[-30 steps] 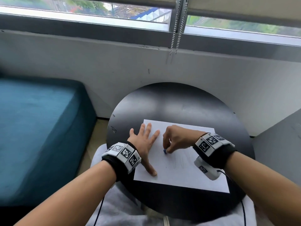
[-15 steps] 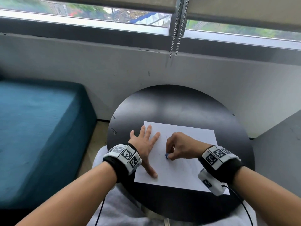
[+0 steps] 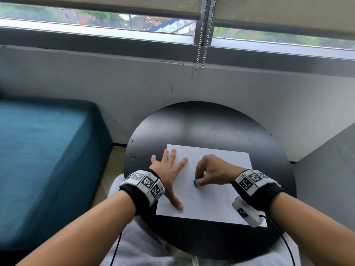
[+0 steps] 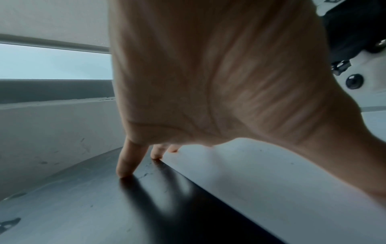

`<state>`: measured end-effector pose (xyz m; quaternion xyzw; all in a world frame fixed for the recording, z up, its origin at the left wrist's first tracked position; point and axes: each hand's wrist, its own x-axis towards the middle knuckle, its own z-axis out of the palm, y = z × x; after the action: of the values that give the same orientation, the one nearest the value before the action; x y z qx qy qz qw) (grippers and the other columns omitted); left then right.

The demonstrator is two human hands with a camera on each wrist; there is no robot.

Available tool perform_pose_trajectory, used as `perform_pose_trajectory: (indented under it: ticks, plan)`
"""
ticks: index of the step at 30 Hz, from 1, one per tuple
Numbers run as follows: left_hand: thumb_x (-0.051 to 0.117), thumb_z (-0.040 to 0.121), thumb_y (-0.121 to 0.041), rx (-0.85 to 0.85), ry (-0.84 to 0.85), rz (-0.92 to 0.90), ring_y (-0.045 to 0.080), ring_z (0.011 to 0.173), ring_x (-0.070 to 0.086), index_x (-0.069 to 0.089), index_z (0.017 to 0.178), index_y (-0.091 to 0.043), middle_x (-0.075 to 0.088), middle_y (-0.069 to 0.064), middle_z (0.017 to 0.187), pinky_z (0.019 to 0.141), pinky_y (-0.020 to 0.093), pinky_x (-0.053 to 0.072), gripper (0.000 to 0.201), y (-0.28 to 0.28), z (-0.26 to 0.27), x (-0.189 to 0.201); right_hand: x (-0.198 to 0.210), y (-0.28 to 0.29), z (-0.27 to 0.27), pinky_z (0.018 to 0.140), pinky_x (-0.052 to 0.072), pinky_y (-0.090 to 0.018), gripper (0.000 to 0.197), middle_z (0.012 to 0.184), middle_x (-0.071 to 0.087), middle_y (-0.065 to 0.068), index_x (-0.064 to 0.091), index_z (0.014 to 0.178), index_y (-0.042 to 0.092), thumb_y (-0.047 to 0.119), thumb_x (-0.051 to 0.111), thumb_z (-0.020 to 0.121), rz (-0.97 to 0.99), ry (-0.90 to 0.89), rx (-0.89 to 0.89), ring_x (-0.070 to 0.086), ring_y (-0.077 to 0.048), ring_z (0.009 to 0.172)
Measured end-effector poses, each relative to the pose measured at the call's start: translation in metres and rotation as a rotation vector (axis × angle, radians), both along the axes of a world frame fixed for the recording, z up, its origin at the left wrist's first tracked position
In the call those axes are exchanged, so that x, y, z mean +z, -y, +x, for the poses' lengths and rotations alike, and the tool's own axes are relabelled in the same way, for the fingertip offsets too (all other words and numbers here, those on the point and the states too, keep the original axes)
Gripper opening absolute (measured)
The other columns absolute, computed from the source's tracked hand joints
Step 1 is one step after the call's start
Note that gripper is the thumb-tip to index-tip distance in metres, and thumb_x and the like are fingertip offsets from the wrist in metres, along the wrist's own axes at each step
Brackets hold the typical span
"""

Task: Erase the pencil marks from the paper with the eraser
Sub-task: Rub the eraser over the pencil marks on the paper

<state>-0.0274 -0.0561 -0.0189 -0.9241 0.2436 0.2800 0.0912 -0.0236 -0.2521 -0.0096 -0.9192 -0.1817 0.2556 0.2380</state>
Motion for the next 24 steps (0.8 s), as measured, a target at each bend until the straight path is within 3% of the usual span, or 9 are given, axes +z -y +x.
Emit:
perform_pose_trajectory:
  ticks: [2, 6, 10, 15, 20, 24]
  plan:
    - [0.076, 0.048, -0.082, -0.004, 0.007, -0.001, 0.038, 0.148, -0.021, -0.021, 0.154, -0.028, -0.025, 0.017, 0.160, 0.115, 0.069, 0.006, 0.153, 0.000, 0.000, -0.001, -0.001, 0.000, -0.002, 0.067, 0.052, -0.034, 0.006, 0.068, 0.067, 0.005, 0.072, 0.067, 0.018, 0.021, 0.075, 0.071, 0.004, -0.003, 0.002, 0.062, -0.014, 0.067]
    - [0.076, 0.048, -0.082, -0.004, 0.004, -0.004, 0.038, 0.148, -0.021, -0.020, 0.154, -0.028, -0.024, 0.017, 0.160, 0.114, 0.070, 0.006, 0.154, -0.001, 0.000, -0.001, 0.005, -0.007, -0.014, 0.057, 0.045, -0.022, 0.005, 0.068, 0.066, 0.006, 0.074, 0.071, 0.016, 0.019, 0.077, 0.072, -0.025, -0.149, 0.135, 0.055, -0.005, 0.059]
    - [0.076, 0.047, -0.082, -0.002, 0.012, -0.022, 0.037, 0.148, -0.020, -0.019, 0.155, -0.029, -0.023, 0.016, 0.161, 0.114, 0.070, 0.006, 0.153, -0.002, 0.000, -0.003, -0.001, 0.002, 0.007, 0.065, 0.049, -0.032, 0.004, 0.070, 0.070, 0.003, 0.075, 0.070, 0.017, 0.020, 0.078, 0.072, 0.067, 0.010, -0.053, 0.057, -0.010, 0.064]
    - [0.076, 0.048, -0.082, -0.004, -0.004, -0.012, 0.038, 0.148, -0.023, -0.021, 0.154, -0.028, -0.025, 0.017, 0.160, 0.114, 0.070, 0.004, 0.154, -0.001, 0.001, -0.003, 0.007, -0.007, -0.005, 0.051, 0.038, -0.014, 0.006, 0.060, 0.062, 0.011, 0.073, 0.069, 0.017, 0.016, 0.078, 0.073, -0.044, -0.150, 0.102, 0.051, 0.002, 0.051]
    - [0.076, 0.048, -0.082, -0.002, -0.002, -0.024, 0.037, 0.148, -0.023, -0.021, 0.154, -0.029, -0.026, 0.017, 0.160, 0.114, 0.070, 0.004, 0.153, -0.003, 0.000, -0.003, 0.008, -0.006, 0.030, 0.059, 0.043, -0.025, 0.003, 0.065, 0.067, 0.003, 0.077, 0.071, 0.014, 0.016, 0.079, 0.070, 0.001, 0.037, -0.055, 0.053, -0.005, 0.056]
    - [0.076, 0.048, -0.082, 0.000, 0.007, -0.030, 0.037, 0.148, -0.022, -0.020, 0.155, -0.029, -0.025, 0.016, 0.161, 0.114, 0.069, 0.005, 0.153, -0.002, -0.001, -0.004, 0.008, -0.010, 0.023, 0.052, 0.038, -0.017, 0.016, 0.063, 0.065, 0.003, 0.069, 0.061, 0.022, 0.012, 0.078, 0.069, -0.045, -0.063, 0.022, 0.050, -0.002, 0.051]
